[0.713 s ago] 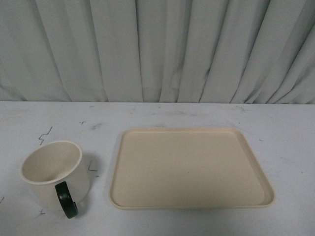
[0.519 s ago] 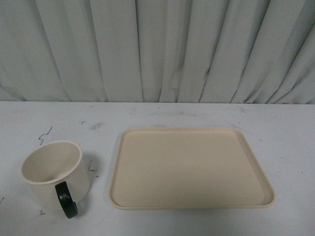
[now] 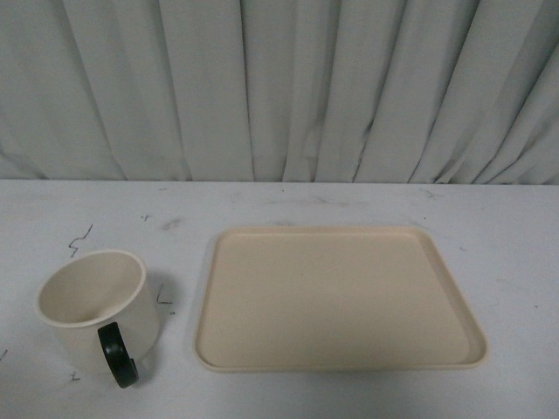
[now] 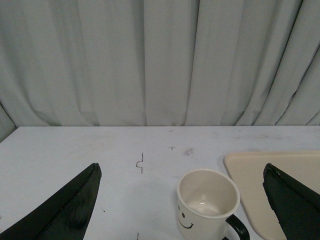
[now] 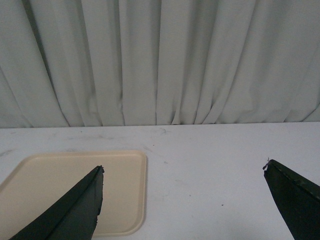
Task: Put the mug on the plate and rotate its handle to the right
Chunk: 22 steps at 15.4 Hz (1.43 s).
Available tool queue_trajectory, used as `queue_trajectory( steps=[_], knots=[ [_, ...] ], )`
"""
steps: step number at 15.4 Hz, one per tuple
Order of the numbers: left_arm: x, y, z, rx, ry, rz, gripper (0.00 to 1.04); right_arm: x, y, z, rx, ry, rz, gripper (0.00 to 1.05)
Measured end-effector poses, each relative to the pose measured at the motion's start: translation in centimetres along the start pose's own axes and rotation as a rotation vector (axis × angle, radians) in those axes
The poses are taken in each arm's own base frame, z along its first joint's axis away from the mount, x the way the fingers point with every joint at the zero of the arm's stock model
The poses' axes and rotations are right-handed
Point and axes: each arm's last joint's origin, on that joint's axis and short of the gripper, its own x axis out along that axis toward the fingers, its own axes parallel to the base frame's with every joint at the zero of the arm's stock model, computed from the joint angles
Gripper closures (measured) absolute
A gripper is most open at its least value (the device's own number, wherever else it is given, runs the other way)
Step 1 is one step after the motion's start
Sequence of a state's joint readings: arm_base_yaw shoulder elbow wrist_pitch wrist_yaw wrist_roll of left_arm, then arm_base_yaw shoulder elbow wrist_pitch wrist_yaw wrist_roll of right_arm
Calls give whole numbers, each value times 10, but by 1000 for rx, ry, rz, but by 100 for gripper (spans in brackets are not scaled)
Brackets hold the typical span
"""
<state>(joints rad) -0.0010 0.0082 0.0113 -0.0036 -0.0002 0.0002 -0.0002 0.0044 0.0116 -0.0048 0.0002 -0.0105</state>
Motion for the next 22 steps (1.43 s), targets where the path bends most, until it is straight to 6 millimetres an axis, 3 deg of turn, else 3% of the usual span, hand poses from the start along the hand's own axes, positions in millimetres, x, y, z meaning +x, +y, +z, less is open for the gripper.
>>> queue_trajectory(
  steps=[3,4,6,8,10,12,16,22],
  knots=[
    [0,0,1,0,-10,-1,7,0,0,0,0,0,0,6],
    [6,-2,10,1,-55,7,7,0,0,0,0,0,0,6],
    [36,-9,24,3,39,-25,7,0,0,0,0,0,0,6],
    [79,-24,29,-36,266,-162,7,0,0,0,0,0,0,6],
    [123,-27,10,-88,478,-201,7,0,0,0,0,0,0,6],
    [146,-20,-10,-145,625,-183,7,0,0,0,0,0,0,6],
    [172,-5,-31,-181,731,-115,7,0,0,0,0,0,0,6],
    [186,7,-57,-203,816,-52,7,0,0,0,0,0,0,6]
  ],
)
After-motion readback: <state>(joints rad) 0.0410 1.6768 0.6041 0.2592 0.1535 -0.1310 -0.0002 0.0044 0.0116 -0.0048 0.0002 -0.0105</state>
